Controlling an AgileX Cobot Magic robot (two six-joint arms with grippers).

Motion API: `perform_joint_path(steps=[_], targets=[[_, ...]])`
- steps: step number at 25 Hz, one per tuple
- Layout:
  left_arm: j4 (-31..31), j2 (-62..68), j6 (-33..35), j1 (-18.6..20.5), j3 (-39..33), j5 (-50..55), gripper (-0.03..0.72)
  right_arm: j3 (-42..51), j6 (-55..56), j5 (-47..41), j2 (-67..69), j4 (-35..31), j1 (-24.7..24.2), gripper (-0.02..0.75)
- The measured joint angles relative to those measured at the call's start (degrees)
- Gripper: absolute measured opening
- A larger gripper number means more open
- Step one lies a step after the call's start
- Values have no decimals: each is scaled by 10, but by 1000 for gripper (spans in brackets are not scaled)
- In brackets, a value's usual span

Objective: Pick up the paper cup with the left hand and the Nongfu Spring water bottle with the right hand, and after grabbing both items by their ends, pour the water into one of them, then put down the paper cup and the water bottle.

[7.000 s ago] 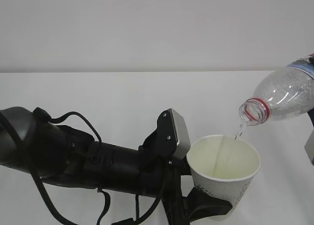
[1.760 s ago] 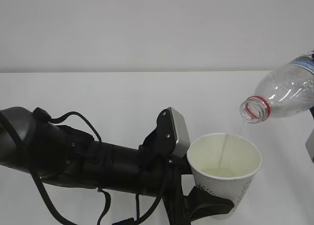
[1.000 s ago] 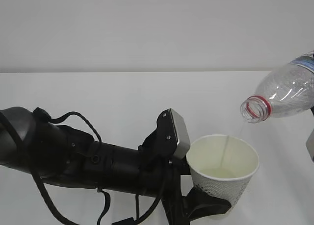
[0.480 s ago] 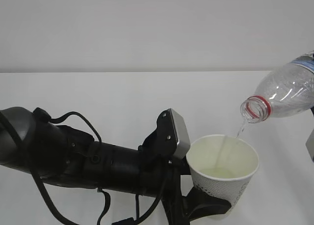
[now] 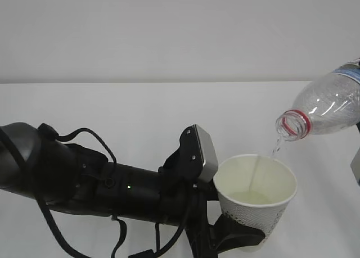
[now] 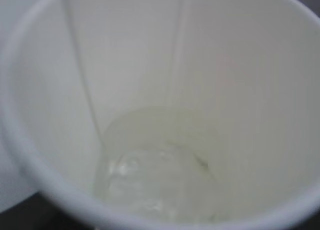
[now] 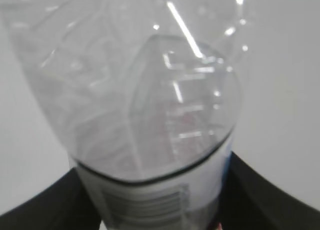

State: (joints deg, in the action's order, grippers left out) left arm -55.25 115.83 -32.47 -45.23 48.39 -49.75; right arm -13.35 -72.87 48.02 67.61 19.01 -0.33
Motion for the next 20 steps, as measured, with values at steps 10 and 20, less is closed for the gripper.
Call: perform_joint_path(steps=[10, 20], targets=[[0, 0, 0, 0, 0, 0, 528, 0, 0, 0, 0, 0, 0, 458], [0, 0, 0, 0, 0, 0, 528, 0, 0, 1, 0, 0, 0, 458]])
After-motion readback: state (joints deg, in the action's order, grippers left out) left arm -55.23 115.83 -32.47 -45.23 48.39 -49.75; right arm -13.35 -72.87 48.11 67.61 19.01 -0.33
